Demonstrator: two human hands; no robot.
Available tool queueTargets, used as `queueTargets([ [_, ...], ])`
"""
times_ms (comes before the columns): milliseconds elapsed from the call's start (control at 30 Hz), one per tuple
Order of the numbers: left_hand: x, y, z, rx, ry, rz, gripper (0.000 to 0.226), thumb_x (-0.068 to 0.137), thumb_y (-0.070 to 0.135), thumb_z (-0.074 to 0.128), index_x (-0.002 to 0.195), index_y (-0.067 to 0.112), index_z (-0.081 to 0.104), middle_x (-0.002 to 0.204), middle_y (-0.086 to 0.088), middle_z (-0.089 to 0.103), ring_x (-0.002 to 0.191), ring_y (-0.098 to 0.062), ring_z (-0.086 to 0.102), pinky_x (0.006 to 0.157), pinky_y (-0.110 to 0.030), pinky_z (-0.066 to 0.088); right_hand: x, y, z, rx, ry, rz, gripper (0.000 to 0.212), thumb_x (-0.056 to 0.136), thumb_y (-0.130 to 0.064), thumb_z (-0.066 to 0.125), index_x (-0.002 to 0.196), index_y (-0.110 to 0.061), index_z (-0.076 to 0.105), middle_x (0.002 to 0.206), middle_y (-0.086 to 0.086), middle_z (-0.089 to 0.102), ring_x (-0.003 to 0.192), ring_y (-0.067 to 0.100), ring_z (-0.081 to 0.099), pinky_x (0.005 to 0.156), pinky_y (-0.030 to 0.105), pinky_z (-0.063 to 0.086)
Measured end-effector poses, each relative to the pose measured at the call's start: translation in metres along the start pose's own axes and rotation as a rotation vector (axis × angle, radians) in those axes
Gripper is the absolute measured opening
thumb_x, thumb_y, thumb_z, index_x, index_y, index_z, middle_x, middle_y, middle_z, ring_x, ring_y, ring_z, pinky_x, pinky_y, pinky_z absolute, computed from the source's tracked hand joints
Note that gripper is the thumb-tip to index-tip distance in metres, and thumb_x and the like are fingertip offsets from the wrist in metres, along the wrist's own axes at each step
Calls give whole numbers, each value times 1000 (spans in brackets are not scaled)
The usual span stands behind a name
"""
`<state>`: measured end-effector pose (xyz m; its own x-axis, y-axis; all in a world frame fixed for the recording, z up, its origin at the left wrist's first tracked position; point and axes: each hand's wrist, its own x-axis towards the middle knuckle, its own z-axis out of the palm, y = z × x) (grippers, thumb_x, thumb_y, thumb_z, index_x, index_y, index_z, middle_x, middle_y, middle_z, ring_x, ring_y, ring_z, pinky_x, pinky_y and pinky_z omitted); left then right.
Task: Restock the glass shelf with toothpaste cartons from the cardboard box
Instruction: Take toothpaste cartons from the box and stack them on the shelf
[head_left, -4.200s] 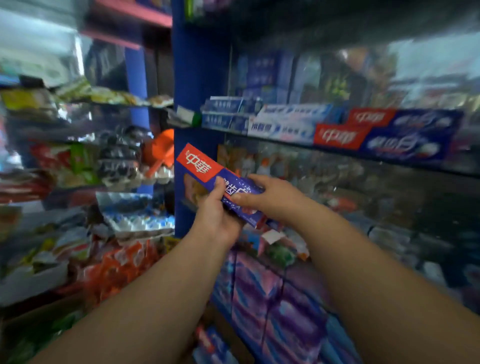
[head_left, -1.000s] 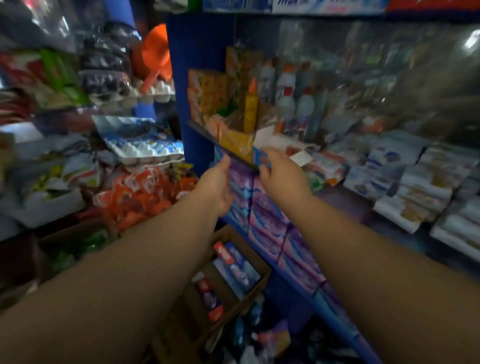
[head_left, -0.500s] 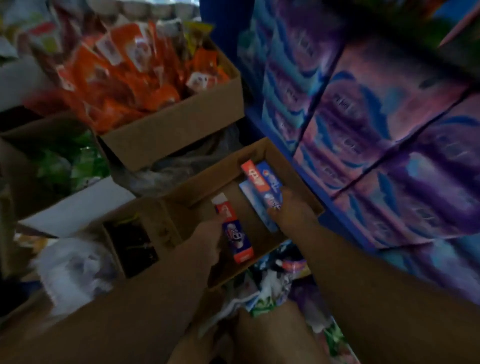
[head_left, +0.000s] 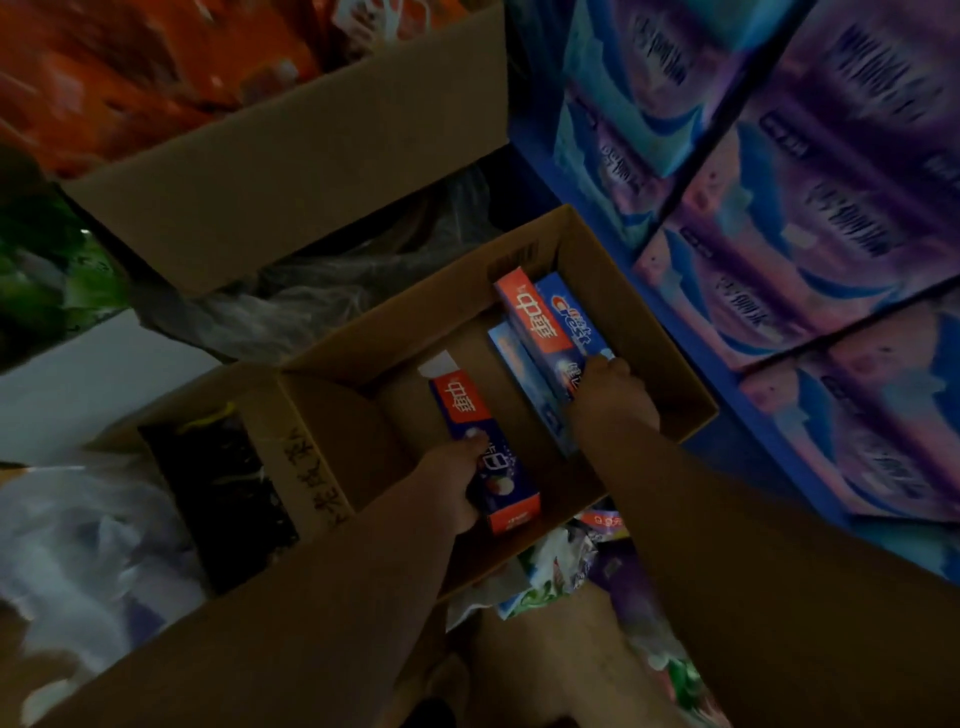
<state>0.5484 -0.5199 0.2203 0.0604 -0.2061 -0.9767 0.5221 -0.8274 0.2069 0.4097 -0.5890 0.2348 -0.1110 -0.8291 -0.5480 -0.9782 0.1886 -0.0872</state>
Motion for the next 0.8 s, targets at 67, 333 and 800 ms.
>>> queueTargets([
  [67, -5, 4, 3, -31, -7, -9, 40, 91, 24, 62, 127, 9, 52, 118, -17, 62, 101, -34, 63, 87, -49, 52, -4, -2, -8, 68, -1, 16, 64, 86, -34, 66, 135, -10, 34, 135, 15, 45, 123, 34, 49, 96, 48, 46],
  [333, -65, 16, 25, -1, -107, 93, 35, 95, 20, 57, 127, 7, 51, 124, -18, 59, 109, -38, 59, 93, -53, 49, -61, -19, -62, 191, -49, -23, 74, 83, -52, 62, 137, -12, 31, 130, 15, 52, 113, 35, 55, 89, 45, 49],
  [800, -267, 9, 55, -233, -466, 490, 30, 98, 26, 44, 116, 10, 62, 103, -16, 66, 87, -29, 62, 72, -40, 49, -228, -4, -202, 365, 296, -387, 56, 91, -48, 48, 140, -28, 30, 129, 10, 56, 111, 32, 55, 89, 42, 48],
])
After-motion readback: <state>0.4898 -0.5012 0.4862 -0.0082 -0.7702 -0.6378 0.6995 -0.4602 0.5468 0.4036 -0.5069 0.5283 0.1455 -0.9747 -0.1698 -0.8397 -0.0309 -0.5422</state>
